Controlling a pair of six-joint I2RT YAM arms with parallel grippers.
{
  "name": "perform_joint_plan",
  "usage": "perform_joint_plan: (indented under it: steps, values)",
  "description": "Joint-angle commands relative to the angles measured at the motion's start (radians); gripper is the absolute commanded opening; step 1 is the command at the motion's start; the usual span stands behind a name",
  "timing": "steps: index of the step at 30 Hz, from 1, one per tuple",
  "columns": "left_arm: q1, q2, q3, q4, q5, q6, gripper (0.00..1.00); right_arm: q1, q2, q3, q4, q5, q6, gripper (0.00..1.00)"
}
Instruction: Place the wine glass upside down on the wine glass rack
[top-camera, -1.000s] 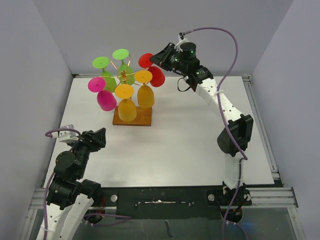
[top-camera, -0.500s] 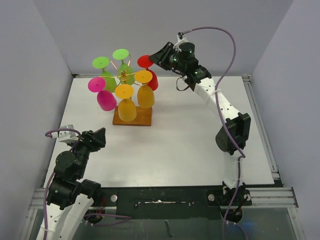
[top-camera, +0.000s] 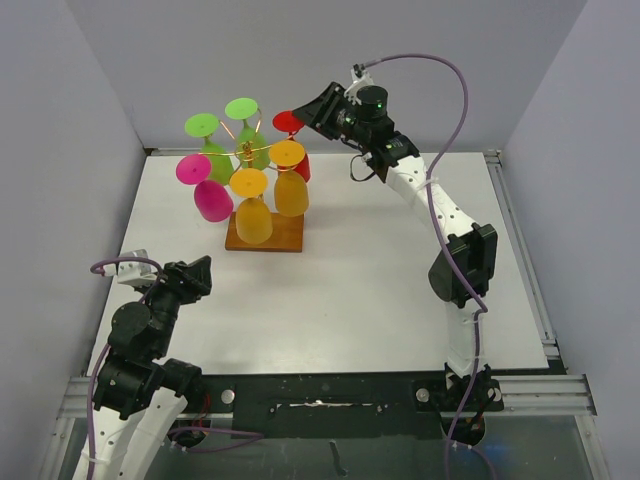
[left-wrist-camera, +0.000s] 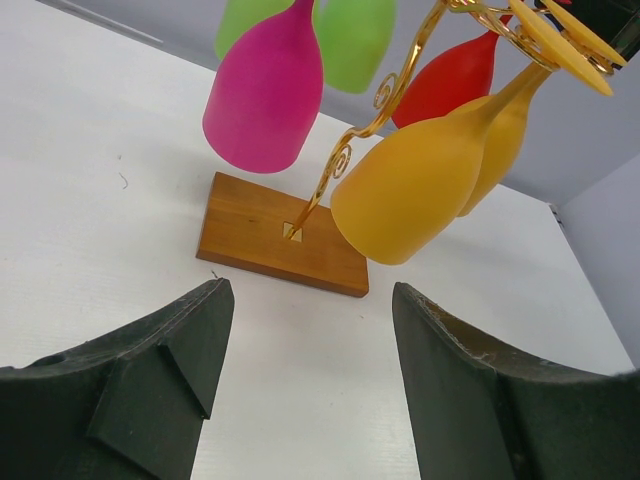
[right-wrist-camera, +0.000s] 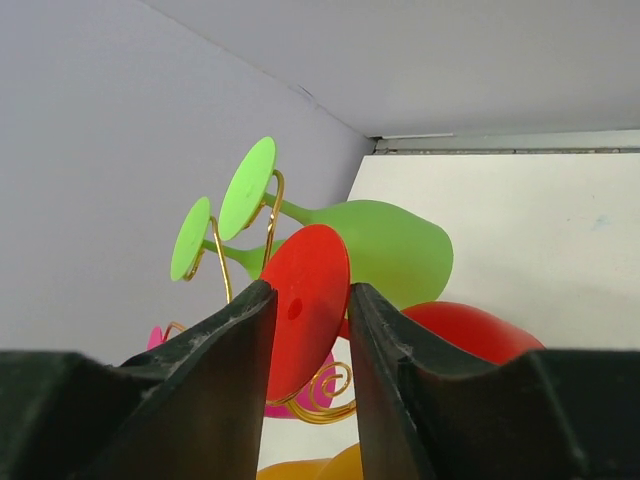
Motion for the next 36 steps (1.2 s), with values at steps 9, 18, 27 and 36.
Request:
perform_joint_plan:
  steps: [9,18,27,36]
  values:
    - [-0.001,0.12,0.115,-0.096,-0.082,-0.26,0.63,-0.02,-0.074,0.03,0.117,-0.052,-0.047,0.62]
    - [-0.002,0.157,0.215,-0.112,0.114,-0.131,0.64,-0.043,-0.291,-0.173,0.02,0.146,-0.131,0.66]
    - [-0.002,0.158,0.377,-0.197,0.103,0.002,0.69,-0.031,-0.736,-0.723,-0.09,0.369,-0.244,0.72]
    - [0.0,0.185,0.571,-0.32,0.04,0.104,0.69,-0.017,-1.169,-1.084,-0.382,0.557,-0.32,0.86]
